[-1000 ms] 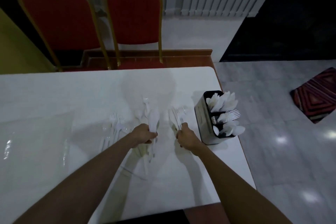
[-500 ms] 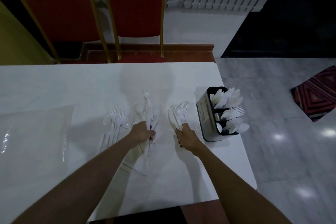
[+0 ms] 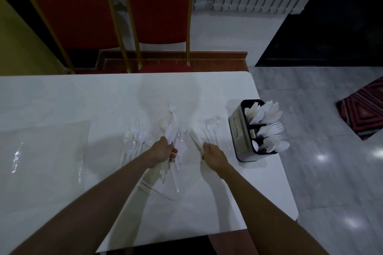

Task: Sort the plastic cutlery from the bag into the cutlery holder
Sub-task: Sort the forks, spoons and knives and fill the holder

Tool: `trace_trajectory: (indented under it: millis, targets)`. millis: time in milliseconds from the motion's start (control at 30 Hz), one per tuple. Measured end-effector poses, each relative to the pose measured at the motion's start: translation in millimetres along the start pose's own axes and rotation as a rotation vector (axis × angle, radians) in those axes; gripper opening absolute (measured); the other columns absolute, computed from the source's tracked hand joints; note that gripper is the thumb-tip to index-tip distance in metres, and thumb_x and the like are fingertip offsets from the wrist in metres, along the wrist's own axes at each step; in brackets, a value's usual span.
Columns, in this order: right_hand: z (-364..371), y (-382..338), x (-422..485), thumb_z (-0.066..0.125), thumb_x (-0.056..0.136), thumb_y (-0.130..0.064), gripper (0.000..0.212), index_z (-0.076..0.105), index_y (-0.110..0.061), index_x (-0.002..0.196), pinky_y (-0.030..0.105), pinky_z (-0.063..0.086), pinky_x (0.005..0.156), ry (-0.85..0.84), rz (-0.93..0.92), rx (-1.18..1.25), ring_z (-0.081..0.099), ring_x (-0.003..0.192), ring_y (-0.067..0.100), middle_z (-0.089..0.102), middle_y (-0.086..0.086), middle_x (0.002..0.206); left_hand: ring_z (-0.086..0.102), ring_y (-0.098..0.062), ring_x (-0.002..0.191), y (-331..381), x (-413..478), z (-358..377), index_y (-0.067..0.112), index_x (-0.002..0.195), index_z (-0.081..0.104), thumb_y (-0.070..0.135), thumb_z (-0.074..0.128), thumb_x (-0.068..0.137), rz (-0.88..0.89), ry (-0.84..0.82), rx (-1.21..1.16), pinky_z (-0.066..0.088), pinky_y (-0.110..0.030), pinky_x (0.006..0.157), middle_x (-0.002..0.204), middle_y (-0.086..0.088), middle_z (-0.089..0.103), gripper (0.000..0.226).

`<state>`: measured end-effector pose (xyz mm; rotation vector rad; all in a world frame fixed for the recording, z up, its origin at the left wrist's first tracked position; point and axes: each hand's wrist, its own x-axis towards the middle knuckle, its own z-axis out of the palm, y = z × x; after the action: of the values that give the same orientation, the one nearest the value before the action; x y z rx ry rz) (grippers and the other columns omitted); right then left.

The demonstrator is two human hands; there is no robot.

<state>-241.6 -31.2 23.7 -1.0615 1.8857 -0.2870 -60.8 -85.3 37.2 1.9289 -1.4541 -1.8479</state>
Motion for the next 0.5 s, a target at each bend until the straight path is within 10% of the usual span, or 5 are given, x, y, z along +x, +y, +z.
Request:
trace_trajectory:
  millis: [167, 500]
  targets:
    - [-1.0, 0.0, 0.2, 0.034, 0.099, -0.016, 0.026, 0.057, -0.007, 0.090, 0.028, 0.040, 0.060, -0.029, 0.127, 0.259, 0.043, 0.062, 0.015, 0.050, 0.005, 0.073, 0.064, -0.032, 0.089, -7.0, 0.2, -14.4, -0.002, 0.110, 0.060, 0.014, 0.049, 0.096, 0.018, -0.035, 0.017, 0.053, -0.043, 0.088, 0.101, -0.018, 0.065, 0.024]
    - [-3.9, -2.8, -5.1, 0.052, 0.091, -0.003, 0.019, 0.064, 0.002, 0.106, 0.030, 0.048, 0.060, -0.095, 0.221, 0.495, 0.053, 0.064, 0.020, 0.058, 0.015, 0.078, 0.069, -0.033, 0.082, -11.3, -5.8, -21.8, -0.001, 0.100, 0.066, 0.013, 0.067, 0.086, 0.015, 0.123, -0.037, 0.057, -0.045, 0.083, 0.091, -0.019, 0.070, 0.019]
